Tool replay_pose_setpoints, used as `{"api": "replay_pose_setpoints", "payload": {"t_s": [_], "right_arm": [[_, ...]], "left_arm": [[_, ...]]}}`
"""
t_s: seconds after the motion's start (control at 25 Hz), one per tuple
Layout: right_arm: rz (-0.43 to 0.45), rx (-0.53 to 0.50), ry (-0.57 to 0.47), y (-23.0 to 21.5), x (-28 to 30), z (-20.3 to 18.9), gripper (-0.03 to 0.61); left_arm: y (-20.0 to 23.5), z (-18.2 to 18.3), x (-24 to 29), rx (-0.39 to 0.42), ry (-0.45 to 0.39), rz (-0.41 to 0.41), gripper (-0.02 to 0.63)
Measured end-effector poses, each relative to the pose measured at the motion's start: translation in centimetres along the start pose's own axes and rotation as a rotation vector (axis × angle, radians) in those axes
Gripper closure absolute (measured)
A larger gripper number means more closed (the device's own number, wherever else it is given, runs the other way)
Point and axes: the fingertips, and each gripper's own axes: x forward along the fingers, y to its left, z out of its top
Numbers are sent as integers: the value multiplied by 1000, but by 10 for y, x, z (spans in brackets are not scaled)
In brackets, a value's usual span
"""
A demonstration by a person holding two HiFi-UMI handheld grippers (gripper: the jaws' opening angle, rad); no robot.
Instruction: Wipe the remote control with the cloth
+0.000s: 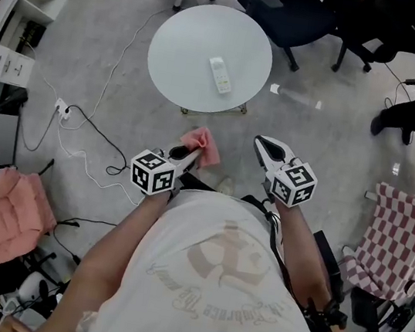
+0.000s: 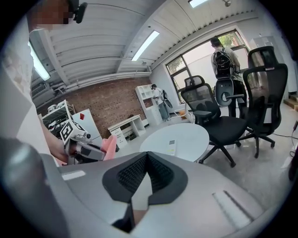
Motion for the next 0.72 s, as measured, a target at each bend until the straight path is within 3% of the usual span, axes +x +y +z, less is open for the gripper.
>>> {"api": "replay_pose_setpoints", "payload": {"t_s": [0.2,0.44,0.72], "right_arm": [[-57,43,0,-22,24,13,572],[-57,28,5,-28,66,40,572],[-133,-13,117,-39,117,43,571]], "left_arm": [[33,24,5,-9,15,-11,594],[82,68,14,9,49,-38,594],[126,113,29,42,111,-100,594]]}}
